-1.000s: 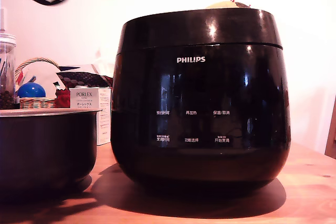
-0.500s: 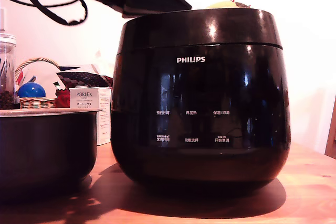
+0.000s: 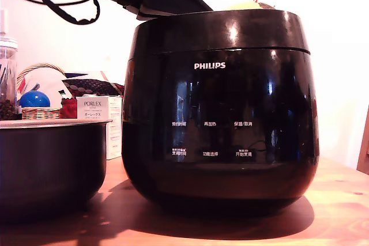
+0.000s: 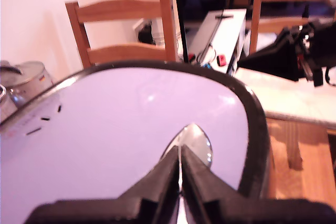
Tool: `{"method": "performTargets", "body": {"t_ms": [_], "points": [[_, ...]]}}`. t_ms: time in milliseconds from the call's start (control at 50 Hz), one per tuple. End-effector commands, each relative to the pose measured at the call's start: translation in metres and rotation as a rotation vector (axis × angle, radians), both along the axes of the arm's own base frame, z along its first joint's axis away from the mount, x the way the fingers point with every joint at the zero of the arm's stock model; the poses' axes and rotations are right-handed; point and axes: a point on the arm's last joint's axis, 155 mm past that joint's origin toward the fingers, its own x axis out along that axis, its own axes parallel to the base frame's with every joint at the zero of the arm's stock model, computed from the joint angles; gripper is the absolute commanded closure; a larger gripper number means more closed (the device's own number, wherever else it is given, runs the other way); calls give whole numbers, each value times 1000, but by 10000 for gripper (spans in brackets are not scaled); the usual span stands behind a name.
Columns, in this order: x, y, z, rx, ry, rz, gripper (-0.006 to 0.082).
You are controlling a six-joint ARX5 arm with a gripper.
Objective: Open the rice cooker by pressing the large metal button on the top of its lid with medium force
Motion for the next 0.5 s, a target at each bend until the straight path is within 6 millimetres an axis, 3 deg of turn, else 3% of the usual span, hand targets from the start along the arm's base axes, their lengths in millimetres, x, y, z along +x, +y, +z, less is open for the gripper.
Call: {"method": "performTargets", "body": {"t_ms": [0, 280, 480], "points": [[-8, 9, -61, 132, 118, 9, 791], [-13, 19, -97, 252, 188, 31, 791], [-14, 20, -102, 269, 196, 36, 791]]}}
